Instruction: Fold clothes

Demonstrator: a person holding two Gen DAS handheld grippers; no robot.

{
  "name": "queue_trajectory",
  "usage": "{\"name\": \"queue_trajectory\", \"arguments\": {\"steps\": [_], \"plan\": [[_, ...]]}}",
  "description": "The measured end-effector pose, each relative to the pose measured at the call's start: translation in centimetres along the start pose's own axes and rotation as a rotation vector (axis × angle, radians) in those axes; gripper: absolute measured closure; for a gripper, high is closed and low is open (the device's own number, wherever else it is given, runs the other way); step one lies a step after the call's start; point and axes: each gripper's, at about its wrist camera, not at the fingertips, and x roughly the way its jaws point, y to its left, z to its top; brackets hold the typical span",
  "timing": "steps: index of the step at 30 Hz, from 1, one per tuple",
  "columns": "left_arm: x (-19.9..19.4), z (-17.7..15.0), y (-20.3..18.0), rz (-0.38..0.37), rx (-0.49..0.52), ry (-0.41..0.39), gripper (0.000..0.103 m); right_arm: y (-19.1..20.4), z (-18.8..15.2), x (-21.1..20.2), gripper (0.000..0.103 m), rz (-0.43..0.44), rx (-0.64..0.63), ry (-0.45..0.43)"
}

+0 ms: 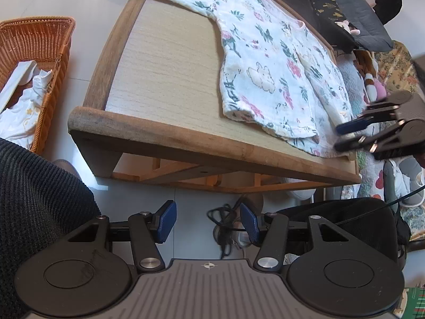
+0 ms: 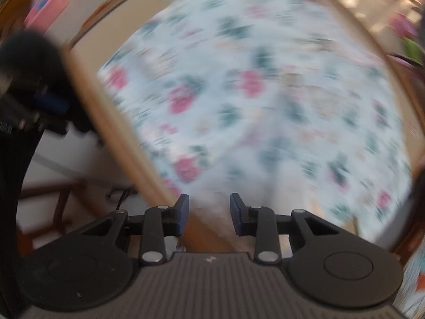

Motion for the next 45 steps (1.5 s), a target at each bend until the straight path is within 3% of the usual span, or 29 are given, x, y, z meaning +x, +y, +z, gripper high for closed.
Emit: {"name": "queue_trajectory", "arguments": {"steps": [6, 12, 19, 27, 45], "plan": [[-0.8, -0.1, 0.0, -0.032, -0.036, -0.068, 0.048, -7.8, -4.4, -3.7, 0.07, -0.045, 0.388, -0.207], [-0.4, -0.1, -0.9, 0.015, -0.005, -0.06, 0.048, -9.8, -4.9, -1.9, 0.073, -0.027, 0.539, -0.241], [-0.6, -0.2, -0.6, 0.035, -0.002, -0.062, 0.048, -9.0, -3.7, 0.5, 0.074, -0.057, 0.593, -0.21], [-0.4, -0.2, -0.7, 0.05, 0.008, -0.054, 0.048, -8.6, -3.6, 1.7, 0.1, -0.03, 0.633, -0.194], [-0.5, -0.4, -0.9, 0.041, 0.009, -0.068, 0.048, -1.3, -5.4, -2.0, 0.101, 0.205, 0.574, -0.342]]}}
